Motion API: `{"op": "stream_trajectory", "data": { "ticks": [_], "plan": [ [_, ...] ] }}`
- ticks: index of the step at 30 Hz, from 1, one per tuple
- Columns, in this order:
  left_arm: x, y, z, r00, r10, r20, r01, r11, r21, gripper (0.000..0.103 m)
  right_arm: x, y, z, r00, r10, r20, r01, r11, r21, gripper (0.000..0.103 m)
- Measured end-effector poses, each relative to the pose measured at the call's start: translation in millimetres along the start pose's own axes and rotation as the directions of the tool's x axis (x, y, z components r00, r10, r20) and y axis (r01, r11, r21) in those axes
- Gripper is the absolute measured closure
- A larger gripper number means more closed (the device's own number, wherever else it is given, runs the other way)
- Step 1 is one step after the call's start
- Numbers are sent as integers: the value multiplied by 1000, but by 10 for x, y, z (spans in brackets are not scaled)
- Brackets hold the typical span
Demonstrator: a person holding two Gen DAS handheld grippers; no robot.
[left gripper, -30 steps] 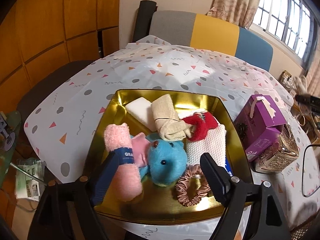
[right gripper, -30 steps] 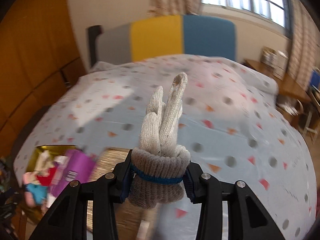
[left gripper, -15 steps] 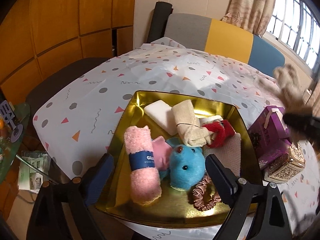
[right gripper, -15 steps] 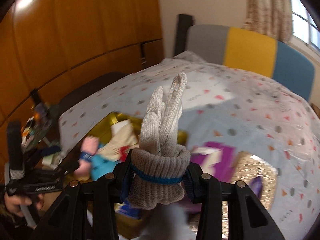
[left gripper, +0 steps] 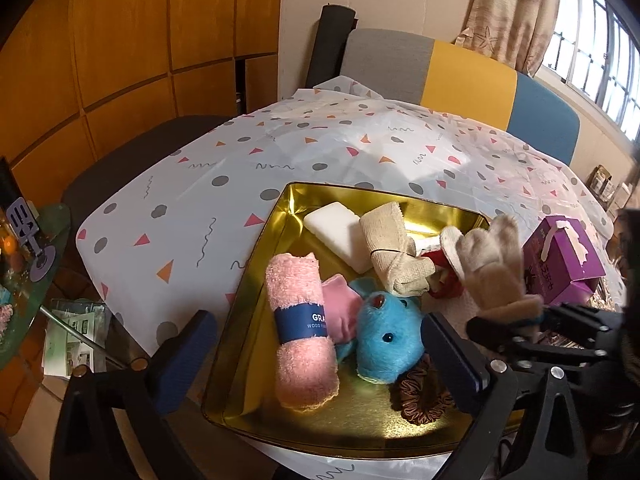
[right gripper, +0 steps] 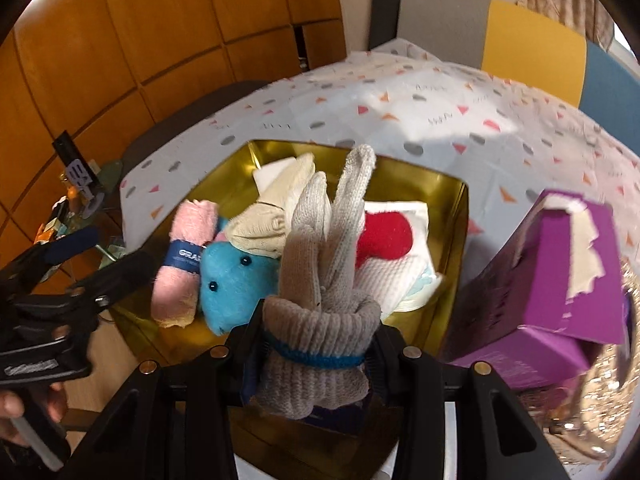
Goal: Organize soft objects
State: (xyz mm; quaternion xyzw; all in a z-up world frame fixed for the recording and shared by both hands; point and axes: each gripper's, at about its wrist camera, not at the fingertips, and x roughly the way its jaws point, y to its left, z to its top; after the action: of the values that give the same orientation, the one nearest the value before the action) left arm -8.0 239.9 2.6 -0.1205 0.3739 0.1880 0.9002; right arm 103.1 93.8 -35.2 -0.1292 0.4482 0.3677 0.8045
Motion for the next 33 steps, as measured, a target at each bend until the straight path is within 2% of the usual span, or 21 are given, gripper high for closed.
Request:
{"op": "stream_trajectory", "data": {
  "ticks": [5, 11, 14, 16, 22, 26, 30, 33],
  "plan": [
    [28, 19, -3, 1000, 13, -6, -13, 1000, -1, 0, 207, -30, 7, 999, -12, -35, 13, 999, 51, 58],
    [48, 61, -13, 1000, 13, -7, -13, 1000, -20, 0, 278, -46, -5, 999, -27, -40, 30, 997, 73, 55],
    [56, 69, -12, 1000, 14, -9, -14, 1000, -27, 0, 219, -53, -6, 999, -25, -25, 27, 997, 79, 48],
    [58, 65, -11, 1000, 15, -9, -15, 999, -28, 0, 153, -48, -8, 999, -35, -2, 35, 997, 73, 36],
    [42, 62, -6, 1000, 14, -1, -14, 999, -30, 0, -101, -45, -21, 995, -61, 74, 55, 995, 80, 35],
    [33, 53, -6, 1000, 13, 2, -13, 999, -30, 0, -247, -1, -72, 986, -112, 126, 106, 993, 58, 35],
    [22, 34, -1, 1000, 13, 9, -13, 1000, -24, 0, -198, 60, -104, 980, -154, 130, 152, 988, 24, 35],
    [-4, 8, 9, 999, 26, 18, -26, 1000, -13, 0, -93, 60, -115, 981, -164, 99, 163, 986, 23, 35]
  ]
}}
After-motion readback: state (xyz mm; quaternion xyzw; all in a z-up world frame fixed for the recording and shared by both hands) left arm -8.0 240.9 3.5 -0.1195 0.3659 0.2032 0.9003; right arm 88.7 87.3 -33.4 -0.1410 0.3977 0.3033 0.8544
